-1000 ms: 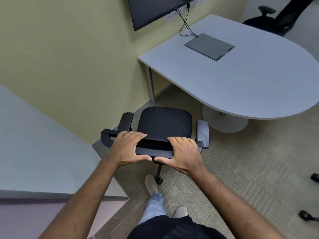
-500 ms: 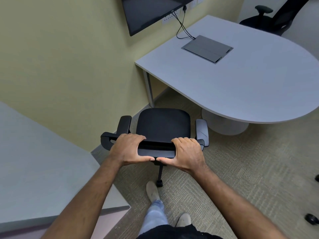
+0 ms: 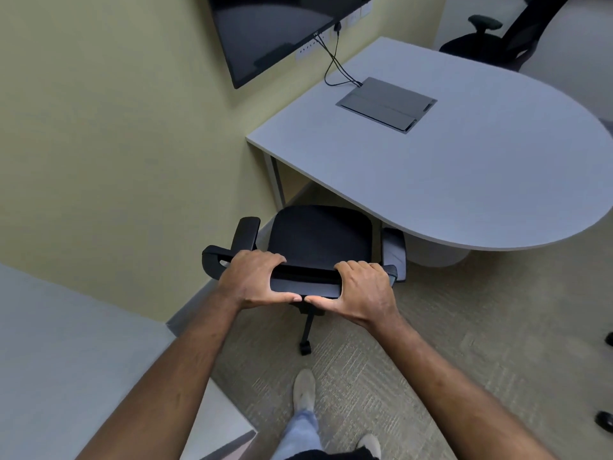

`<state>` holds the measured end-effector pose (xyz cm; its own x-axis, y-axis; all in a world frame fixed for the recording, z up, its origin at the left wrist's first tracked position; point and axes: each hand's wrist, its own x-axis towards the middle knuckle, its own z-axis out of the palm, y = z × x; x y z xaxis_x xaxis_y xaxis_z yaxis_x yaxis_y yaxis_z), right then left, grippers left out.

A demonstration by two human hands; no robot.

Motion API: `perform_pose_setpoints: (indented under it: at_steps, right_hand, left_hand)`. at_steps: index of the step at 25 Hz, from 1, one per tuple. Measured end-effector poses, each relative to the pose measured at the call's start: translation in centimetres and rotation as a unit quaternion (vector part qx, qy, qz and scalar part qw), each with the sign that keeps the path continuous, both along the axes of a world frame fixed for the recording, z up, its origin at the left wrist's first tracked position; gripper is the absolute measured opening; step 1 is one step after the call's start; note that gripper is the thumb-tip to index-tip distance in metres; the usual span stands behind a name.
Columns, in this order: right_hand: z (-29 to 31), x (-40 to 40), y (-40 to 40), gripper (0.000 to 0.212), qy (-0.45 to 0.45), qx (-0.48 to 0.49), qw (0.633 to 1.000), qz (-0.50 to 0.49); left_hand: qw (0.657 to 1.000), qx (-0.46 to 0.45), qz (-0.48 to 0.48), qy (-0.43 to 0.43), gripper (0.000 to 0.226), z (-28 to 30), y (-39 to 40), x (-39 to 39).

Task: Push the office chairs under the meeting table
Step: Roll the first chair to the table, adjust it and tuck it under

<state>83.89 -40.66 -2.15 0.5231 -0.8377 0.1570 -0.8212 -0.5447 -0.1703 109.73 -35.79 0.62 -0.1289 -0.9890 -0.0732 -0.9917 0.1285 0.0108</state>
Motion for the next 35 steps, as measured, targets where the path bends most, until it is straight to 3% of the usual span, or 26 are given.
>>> perform_pose_setpoints:
  at_steps: [15, 26, 35]
  right_hand:
    - [1.0, 8.7, -13.9, 0.098, 0.032, 0.02, 0.996, -0.084]
    - [0.8, 12.4, -22.7, 0.105, 0.006, 0.03, 0.99, -0.139]
    - [0.4, 16.2, -25.9, 0.102, -0.005, 0.025, 0.982, -0.189]
  left_hand:
    - [0.996, -0.012, -0.089, 0.008, 0.093, -0.4, -19.0, 9.1]
    - [0.991, -0.01, -0.134, 0.018, 0.095, -0.3, -30.3, 12.7]
    - [0.981, -0.017, -0.193, 0.031, 0.077, -0.3, -36.2, 16.1]
